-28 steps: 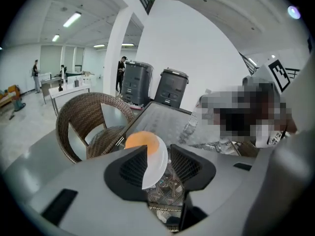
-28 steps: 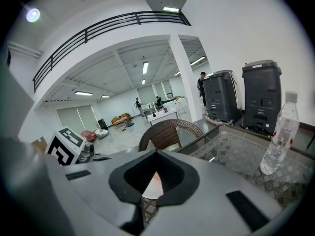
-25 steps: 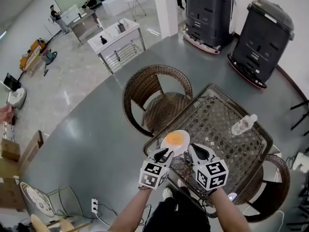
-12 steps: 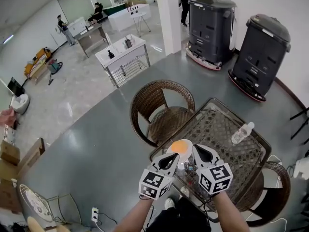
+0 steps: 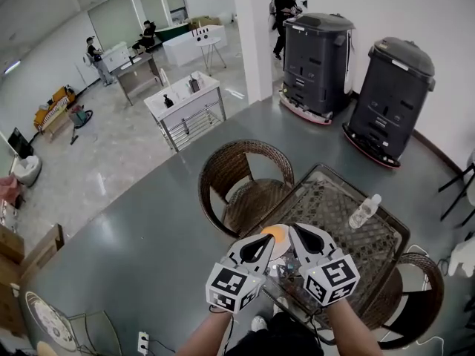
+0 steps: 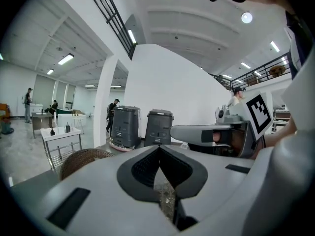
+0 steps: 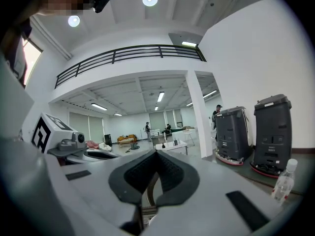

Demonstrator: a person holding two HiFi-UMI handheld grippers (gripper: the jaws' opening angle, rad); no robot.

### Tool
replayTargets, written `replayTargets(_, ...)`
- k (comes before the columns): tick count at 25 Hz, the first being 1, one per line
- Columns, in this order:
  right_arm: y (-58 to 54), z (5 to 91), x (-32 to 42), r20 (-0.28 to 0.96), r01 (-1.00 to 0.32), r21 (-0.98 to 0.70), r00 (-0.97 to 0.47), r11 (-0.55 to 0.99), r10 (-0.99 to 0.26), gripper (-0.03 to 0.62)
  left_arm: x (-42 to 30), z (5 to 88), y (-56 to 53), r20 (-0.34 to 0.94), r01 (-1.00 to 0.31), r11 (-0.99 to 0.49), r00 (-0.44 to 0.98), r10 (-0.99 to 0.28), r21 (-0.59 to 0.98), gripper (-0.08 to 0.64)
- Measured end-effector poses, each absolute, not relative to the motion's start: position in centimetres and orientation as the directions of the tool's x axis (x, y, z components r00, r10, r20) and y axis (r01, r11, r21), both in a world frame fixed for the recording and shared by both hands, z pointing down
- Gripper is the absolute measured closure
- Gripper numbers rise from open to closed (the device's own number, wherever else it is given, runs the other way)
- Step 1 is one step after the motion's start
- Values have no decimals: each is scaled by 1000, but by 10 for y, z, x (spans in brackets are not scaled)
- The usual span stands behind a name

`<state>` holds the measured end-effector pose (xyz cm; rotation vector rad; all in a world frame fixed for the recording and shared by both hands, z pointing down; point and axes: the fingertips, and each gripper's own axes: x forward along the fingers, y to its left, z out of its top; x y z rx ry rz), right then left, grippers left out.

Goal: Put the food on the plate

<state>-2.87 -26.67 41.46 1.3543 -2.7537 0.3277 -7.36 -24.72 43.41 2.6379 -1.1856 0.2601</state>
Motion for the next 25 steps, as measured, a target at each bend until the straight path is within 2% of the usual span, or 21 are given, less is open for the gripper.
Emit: replayTargets(25, -252, 397, -38, 114, -764, -154, -644, 627, -757, 589, -72, 412, -237, 228, -732, -668, 678, -699, 131, 551)
